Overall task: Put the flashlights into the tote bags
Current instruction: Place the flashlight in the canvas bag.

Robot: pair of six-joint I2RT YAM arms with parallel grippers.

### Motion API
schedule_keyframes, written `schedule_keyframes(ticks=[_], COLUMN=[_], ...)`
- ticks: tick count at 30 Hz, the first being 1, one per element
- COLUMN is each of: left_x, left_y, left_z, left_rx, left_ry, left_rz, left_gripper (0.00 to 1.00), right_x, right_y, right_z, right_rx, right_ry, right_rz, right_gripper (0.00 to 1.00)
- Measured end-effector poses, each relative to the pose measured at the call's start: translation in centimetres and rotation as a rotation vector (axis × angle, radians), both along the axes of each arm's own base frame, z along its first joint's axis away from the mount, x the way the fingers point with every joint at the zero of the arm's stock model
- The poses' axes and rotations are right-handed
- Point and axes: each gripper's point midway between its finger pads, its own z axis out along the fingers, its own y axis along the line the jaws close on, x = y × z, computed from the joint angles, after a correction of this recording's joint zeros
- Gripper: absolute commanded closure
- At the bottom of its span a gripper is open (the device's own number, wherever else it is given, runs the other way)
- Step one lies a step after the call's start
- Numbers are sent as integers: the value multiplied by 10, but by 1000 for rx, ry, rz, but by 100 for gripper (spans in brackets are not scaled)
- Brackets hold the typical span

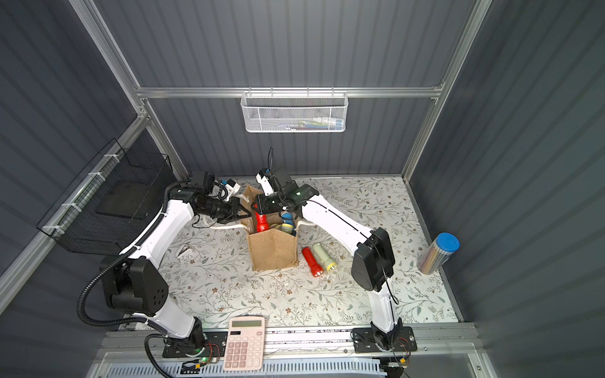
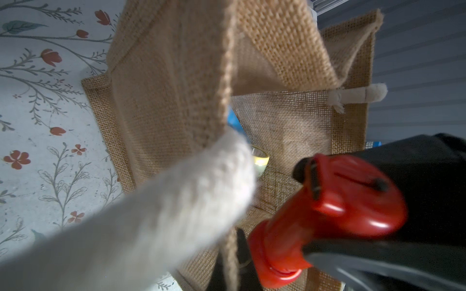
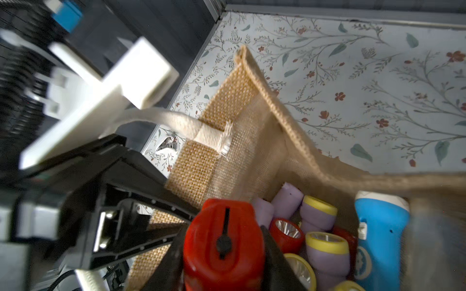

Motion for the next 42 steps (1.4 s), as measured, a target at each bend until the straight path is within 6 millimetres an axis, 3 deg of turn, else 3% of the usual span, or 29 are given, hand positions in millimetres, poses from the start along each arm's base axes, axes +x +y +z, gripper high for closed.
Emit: schedule_keyframes(ticks=[9,17,24,33,39,42], left_x=[1,1,1,2,1,2], left_y=[-1,-1,-1,-1,-1,-1], left_z=[1,1,1,1,1,1], left_rx=[-6,-10,-10,-10,-10,-10], left_ry=[-1,-2,-2,-2,-3,-3], left_rz=[4,1,2,2,1,1], left_gripper=[100,100,100,100,100,100], right_x=[-7,-15,-18,-19,-18,-17], right_y=[0,1,-7,-11,-14,-18], right_z=[-62,-90,-126,-133,-134,-135], right_rx=[-139,-198,-285,-310,-321,-336], right_ry=[86,134,200,223,223,223], right_rz=[11,3,-43,-90,-112,-123], right_gripper=[90,89,86,75,50,42])
